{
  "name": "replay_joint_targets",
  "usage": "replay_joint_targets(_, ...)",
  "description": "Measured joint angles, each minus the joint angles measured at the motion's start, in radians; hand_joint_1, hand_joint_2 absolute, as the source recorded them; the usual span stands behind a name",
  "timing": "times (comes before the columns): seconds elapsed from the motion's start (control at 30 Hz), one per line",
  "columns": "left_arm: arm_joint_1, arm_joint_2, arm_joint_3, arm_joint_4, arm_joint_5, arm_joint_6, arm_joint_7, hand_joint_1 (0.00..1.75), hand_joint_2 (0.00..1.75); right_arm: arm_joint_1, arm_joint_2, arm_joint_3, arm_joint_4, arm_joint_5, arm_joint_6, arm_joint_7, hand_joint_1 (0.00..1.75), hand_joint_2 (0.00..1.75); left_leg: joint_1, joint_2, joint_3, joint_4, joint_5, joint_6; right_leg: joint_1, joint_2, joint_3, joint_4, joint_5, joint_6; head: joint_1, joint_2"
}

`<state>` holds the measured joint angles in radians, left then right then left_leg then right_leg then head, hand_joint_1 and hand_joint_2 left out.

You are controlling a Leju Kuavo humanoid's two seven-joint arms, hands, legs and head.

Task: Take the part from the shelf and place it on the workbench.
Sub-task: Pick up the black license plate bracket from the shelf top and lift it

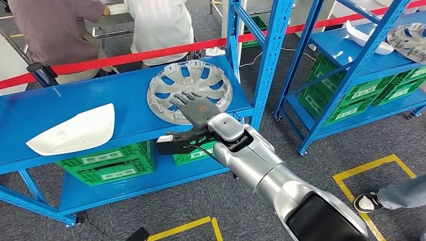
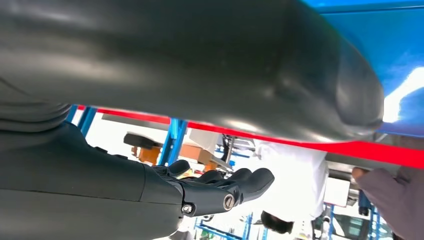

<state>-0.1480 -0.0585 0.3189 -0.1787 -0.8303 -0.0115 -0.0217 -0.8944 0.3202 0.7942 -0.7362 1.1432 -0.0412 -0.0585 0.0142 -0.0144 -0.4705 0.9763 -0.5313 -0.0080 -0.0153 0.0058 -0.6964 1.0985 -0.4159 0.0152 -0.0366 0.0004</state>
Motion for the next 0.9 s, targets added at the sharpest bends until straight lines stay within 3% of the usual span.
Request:
replay_joint_targets(0.07,0.002,0.001,0.0,0.0,0.002,0.003,-0.004,0.0,0.0,0.001,0.0,0.001,0.0,-0.004,0.003,-0.006,0.0,0.0,-0.001,-0.001,-0.01,0.013,-0.014,-0.014,0.002,0.003,0.029,-0.058,0.002,-0.009,0.004,0.0)
replay_joint_targets(0.2,0.006,0.001,0.0,0.0,0.003,0.008,-0.015,0.0,0.0,0.002,0.002,0.005,-0.003,-0.012,0.009,-0.012,0.0,0.0,0.001,0.001,-0.012,0.026,-0.031,-0.034,0.001,0.003,0.036,-0.062,-0.012,-0.039,0.003,0.0)
replay_joint_targets(0.27,0.006,0.001,0.0,0.0,0.002,0.008,-0.018,0.0,0.0,0.001,0.003,0.009,-0.005,-0.014,0.012,-0.012,0.0,0.0,0.003,0.006,-0.06,0.12,-0.074,-0.042,-0.002,0.0,0.047,-0.067,-0.018,-0.05,0.0,0.0)
replay_joint_targets(0.33,0.007,0.001,0.0,0.0,0.0,0.008,-0.018,0.0,0.0,0.003,0.002,0.014,-0.005,-0.015,0.016,-0.012,0.0,0.0,0.003,0.008,-0.148,0.266,-0.119,-0.047,-0.002,-0.002,0.054,-0.067,-0.024,-0.054,-0.002,0.0)
replay_joint_targets(0.37,0.009,0.002,0.0,0.0,-0.001,0.008,-0.018,0.0,0.0,0.005,0.0,0.016,-0.005,-0.015,0.018,-0.012,0.0,0.0,0.004,0.008,-0.182,0.31,-0.118,-0.049,-0.003,-0.002,0.058,-0.067,-0.028,-0.054,-0.002,0.0)
replay_joint_targets(0.4,0.01,0.002,0.0,0.0,-0.002,0.008,-0.017,0.0,0.0,0.007,-0.001,0.018,-0.005,-0.015,0.019,-0.012,0.0,0.0,0.006,0.008,-0.199,0.316,-0.096,-0.049,-0.003,-0.002,0.063,-0.067,-0.032,-0.053,-0.002,0.0)
replay_joint_targets(0.47,0.01,0.002,0.0,0.0,-0.006,0.008,-0.015,0.0,0.0,0.008,-0.003,0.021,-0.005,-0.015,0.02,-0.012,0.0,0.0,0.011,0.011,-0.175,0.212,-0.004,-0.052,-0.006,-0.001,0.074,-0.065,-0.04,-0.045,-0.002,0.0)
replay_joint_targets(0.53,0.008,-0.001,0.0,0.001,-0.008,0.008,-0.011,0.0,0.0,0.006,-0.004,0.021,-0.006,-0.017,0.022,-0.012,0.0,0.0,0.011,0.015,-0.132,0.088,0.057,-0.052,-0.005,0.001,0.08,-0.062,-0.047,-0.033,-0.004,0.0)
replay_joint_targets(0.6,0.006,-0.004,0.001,0.001,-0.008,0.009,-0.003,0.0,0.0,0.005,-0.005,0.022,-0.006,-0.024,0.028,-0.011,0.0,0.0,0.011,0.015,-0.117,0.043,0.065,-0.046,0.002,0.002,0.076,-0.061,-0.047,-0.033,-0.003,0.0)
replay_joint_targets(0.7,0.008,-0.007,0.003,0.002,-0.008,0.012,0.008,0.0,0.0,0.004,-0.006,0.022,-0.005,-0.037,0.036,-0.006,0.0,0.0,0.012,0.009,-0.12,0.039,0.069,-0.036,0.006,0.0,0.077,-0.07,-0.039,-0.05,0.004,0.0)
replay_joint_targets(0.8,0.008,-0.008,0.004,0.002,-0.008,0.015,0.011,0.0,0.0,0.003,-0.005,0.022,-0.005,-0.043,0.039,-0.004,0.0,0.0,0.009,0.005,-0.122,0.039,0.069,-0.026,0.006,-0.003,0.083,-0.079,-0.035,-0.056,0.008,0.0)
replay_joint_targets(0.87,0.008,-0.008,0.004,0.002,-0.008,0.016,0.011,0.0,0.0,0.002,-0.004,0.022,-0.005,-0.044,0.04,0.001,0.0,0.0,0.005,0.005,-0.122,0.04,0.067,-0.019,0.004,-0.004,0.085,-0.084,-0.032,-0.054,0.009,0.0)
replay_joint_targets(0.9,0.008,-0.008,0.004,0.002,-0.008,0.016,0.011,0.0,0.0,0.002,-0.003,0.023,-0.005,-0.045,0.041,0.006,0.0,0.0,0.002,0.005,-0.123,0.041,0.066,-0.015,0.002,-0.004,0.086,-0.088,-0.032,-0.047,0.009,0.0)
